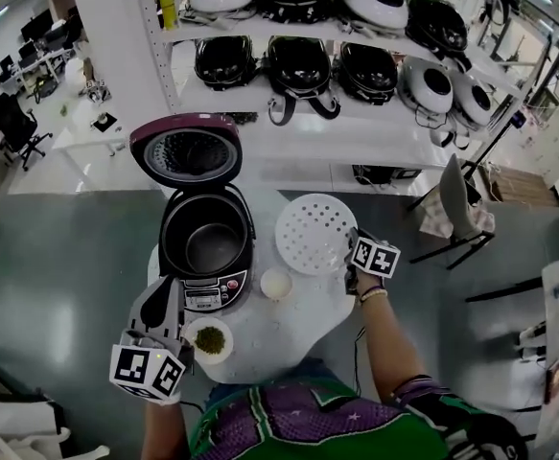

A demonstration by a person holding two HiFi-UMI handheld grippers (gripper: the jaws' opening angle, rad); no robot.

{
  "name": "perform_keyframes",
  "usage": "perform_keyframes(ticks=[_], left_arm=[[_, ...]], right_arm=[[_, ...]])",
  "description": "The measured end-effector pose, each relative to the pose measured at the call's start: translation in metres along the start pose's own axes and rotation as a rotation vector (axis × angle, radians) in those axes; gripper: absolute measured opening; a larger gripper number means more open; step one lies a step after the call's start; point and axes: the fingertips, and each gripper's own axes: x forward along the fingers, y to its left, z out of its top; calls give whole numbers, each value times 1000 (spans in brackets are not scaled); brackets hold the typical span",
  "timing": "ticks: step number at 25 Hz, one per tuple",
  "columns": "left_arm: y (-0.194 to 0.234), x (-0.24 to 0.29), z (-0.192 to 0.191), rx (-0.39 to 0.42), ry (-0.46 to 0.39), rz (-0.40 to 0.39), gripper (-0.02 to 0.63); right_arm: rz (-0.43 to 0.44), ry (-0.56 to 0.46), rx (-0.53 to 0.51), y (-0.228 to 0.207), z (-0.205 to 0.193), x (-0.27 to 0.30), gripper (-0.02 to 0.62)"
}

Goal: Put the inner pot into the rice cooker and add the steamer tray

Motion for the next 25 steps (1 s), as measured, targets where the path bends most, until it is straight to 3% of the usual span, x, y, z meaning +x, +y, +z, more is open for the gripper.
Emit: perform_keyframes(ticks=[7,14,25], left_arm=[[27,-32,21,-41,-61,-41,21],[46,-61,34,-21,-91,-81,21],[92,-112,36,-41,-110,-103,21]], right_arm=[[-35,-74,15,25,15,-53,20],[-34,-130,42,66,20,-91,20],[-14,-169,109,133,-3,-132,20]])
